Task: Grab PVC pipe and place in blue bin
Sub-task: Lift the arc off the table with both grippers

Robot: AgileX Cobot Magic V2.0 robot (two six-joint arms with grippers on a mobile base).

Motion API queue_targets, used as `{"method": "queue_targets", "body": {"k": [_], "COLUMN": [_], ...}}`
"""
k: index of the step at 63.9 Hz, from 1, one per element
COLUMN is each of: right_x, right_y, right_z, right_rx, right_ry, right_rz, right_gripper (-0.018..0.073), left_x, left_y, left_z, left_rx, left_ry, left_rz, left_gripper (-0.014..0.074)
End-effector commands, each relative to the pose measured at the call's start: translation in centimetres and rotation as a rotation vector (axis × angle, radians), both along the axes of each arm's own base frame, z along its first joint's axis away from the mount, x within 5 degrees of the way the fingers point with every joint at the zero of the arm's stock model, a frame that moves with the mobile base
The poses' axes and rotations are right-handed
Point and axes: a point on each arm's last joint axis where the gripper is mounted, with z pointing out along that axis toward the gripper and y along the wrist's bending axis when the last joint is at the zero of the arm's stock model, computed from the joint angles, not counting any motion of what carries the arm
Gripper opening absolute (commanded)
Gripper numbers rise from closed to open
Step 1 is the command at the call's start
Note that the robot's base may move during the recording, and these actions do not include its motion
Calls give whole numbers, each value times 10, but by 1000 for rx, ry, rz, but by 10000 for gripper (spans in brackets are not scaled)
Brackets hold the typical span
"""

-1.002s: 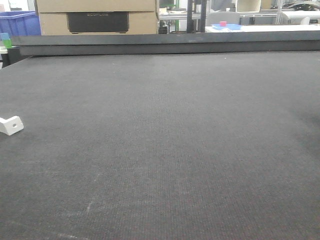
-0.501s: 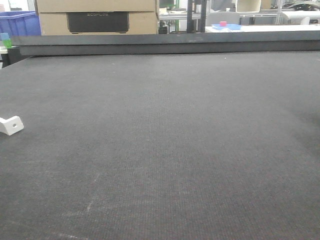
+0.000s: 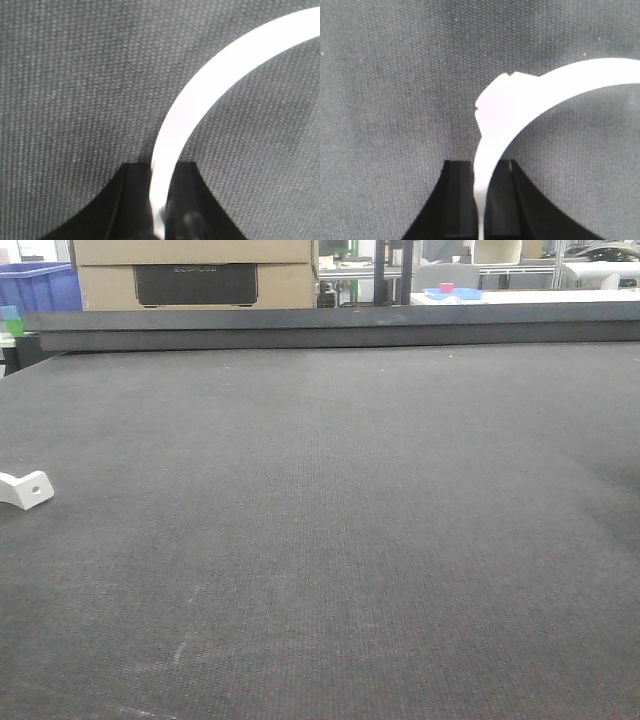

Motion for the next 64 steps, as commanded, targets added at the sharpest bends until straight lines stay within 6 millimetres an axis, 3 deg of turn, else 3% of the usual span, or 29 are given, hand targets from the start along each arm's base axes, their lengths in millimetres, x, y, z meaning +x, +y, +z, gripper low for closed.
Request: {"method": "queue_targets", "body": {"k": [1,17,31,40,52,64], "right_x": [-3,-17,-34,-49,-67,-95], "right_y": [0,10,20,24,27,34], "right_z": [10,44,94,127,154,177], "right_rx": [-14,8,-59,-106,-169,-278], "right_ry": [-37,-199,-405,-559,-748,-938], "right_rz": [6,-10,76,76,71,136], "right_gripper": [-168,-168,-168,-168,-168,-168], "left_x": [-1,-9,-30,-52,-90,-125], "left_y": [-3,-50,-81,-86,-84,-82], "left_z": [1,52,122,163,212,238], "left_rx": [-30,-22,-94,-95,-43,42], "left_ry": [7,-188,-604,-850,-1167,-1333], "left_rz": [21,-118,-99,-124,-172,-248], "left_gripper": [-111,-111,-111,-111,-111,-111]}}
